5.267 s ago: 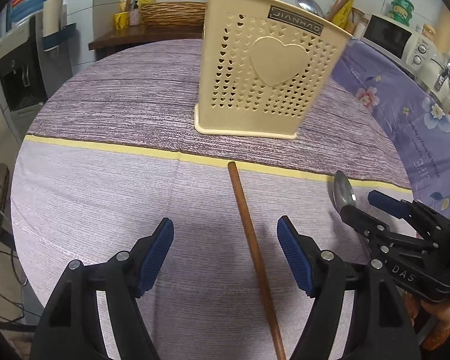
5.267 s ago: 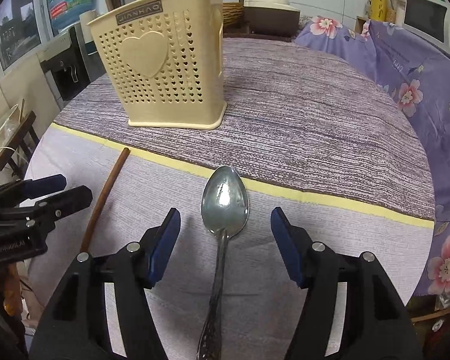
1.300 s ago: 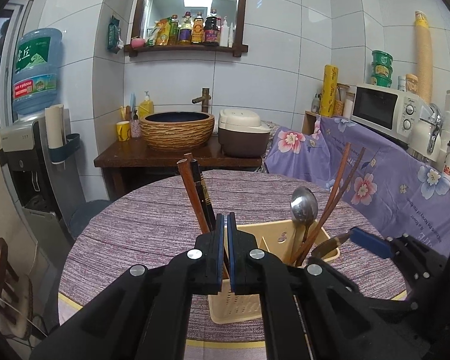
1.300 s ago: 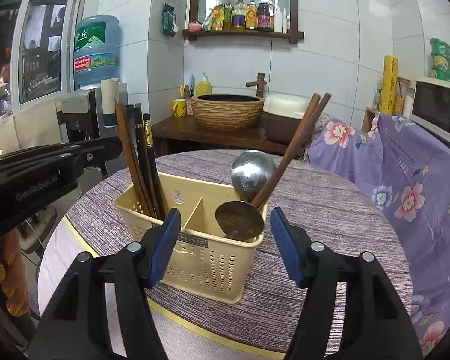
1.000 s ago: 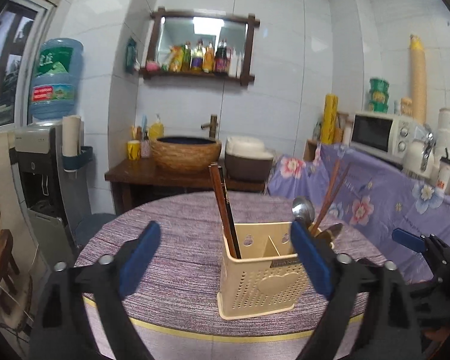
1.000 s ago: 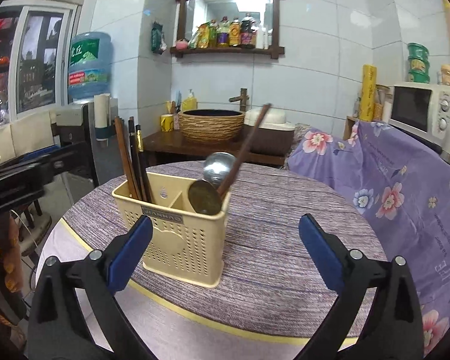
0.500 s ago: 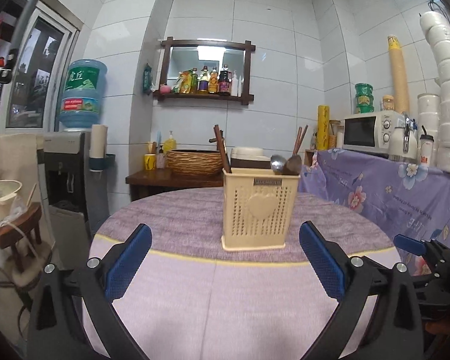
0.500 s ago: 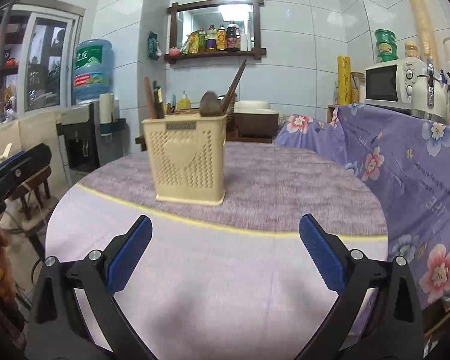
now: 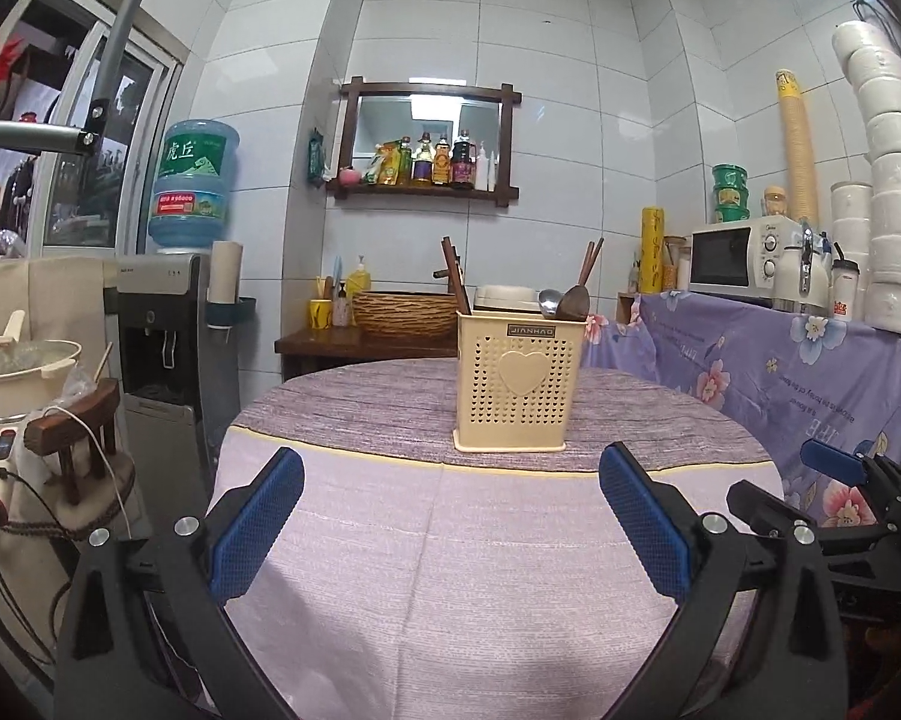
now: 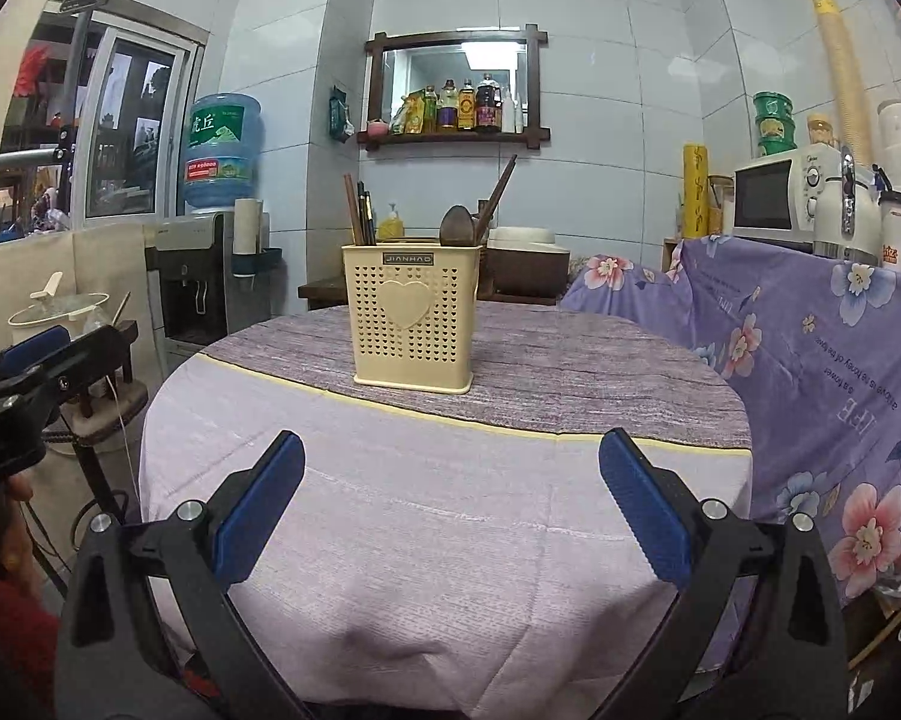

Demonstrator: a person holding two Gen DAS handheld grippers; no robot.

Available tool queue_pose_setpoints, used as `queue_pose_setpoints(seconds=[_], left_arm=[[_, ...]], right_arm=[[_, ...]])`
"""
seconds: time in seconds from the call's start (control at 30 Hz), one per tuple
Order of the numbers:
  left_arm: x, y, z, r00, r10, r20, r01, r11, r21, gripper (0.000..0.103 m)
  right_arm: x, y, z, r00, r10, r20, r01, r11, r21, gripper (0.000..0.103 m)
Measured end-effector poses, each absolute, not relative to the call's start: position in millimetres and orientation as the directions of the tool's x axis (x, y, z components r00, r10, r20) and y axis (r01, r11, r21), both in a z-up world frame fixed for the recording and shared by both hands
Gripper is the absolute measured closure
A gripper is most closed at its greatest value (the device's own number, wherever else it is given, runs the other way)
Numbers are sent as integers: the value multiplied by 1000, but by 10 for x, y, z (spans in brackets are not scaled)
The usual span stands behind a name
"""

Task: Organize utensils

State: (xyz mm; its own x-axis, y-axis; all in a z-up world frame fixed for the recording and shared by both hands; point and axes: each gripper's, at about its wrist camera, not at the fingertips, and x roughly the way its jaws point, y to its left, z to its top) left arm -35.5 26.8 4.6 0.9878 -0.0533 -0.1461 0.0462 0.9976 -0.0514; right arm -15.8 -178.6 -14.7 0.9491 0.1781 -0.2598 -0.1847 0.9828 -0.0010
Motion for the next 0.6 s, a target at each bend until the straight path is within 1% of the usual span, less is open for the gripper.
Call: queue_pose_setpoints(seconds=[0.6], left_arm=[[-380, 279, -7, 987, -66, -143, 56, 996, -75, 5]], right_arm=[[-125, -1776, -114, 950, 177, -258, -182, 983, 3, 6]])
